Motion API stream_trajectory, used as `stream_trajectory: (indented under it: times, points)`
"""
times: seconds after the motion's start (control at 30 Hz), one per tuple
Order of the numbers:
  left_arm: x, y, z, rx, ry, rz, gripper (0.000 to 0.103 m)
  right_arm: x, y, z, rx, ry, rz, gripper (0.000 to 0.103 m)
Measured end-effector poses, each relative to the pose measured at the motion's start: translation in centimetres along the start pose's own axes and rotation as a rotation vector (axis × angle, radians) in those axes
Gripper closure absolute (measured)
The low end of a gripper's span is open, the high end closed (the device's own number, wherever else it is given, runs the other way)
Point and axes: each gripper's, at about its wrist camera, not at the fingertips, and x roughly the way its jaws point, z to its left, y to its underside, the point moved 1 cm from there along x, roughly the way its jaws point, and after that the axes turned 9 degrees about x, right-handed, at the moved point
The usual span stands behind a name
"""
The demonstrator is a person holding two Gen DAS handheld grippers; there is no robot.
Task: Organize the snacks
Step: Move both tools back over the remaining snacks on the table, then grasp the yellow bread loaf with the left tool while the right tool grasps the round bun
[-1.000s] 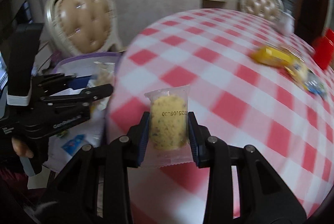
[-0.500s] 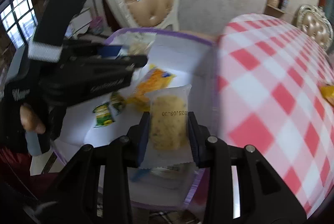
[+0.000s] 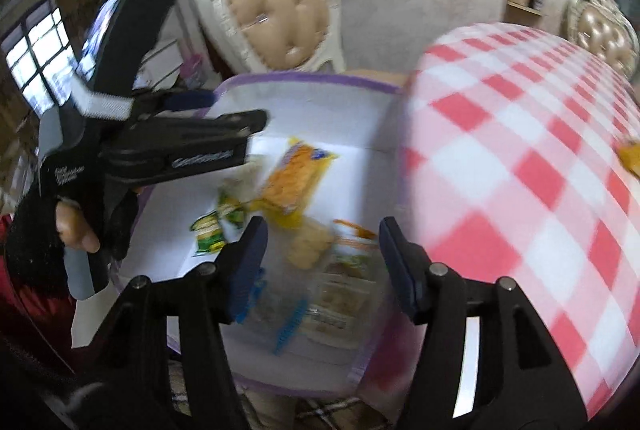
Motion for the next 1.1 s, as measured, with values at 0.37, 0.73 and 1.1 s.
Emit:
stream_trajectory:
  times: [0.37, 0.73, 1.1]
  points:
    - [0.4, -6.3, -15.1, 0.236, 0.172, -0.031, 0.025, -8.6, 0.1, -17.4, 0.267, 0.285, -0.118, 0.026]
    - [4.4, -15.9, -33.9, 0.421, 0.429, -0.089, 0.025, -17.2, 4.1, -36.5, 0.661, 0.488, -0.191, 0.024]
    - [6.7, -23.3, -45.5, 0.916, 0.288, -0.269, 0.02, -17.3, 4.8, -42.2, 0.703, 0.491, -0.167, 0.024]
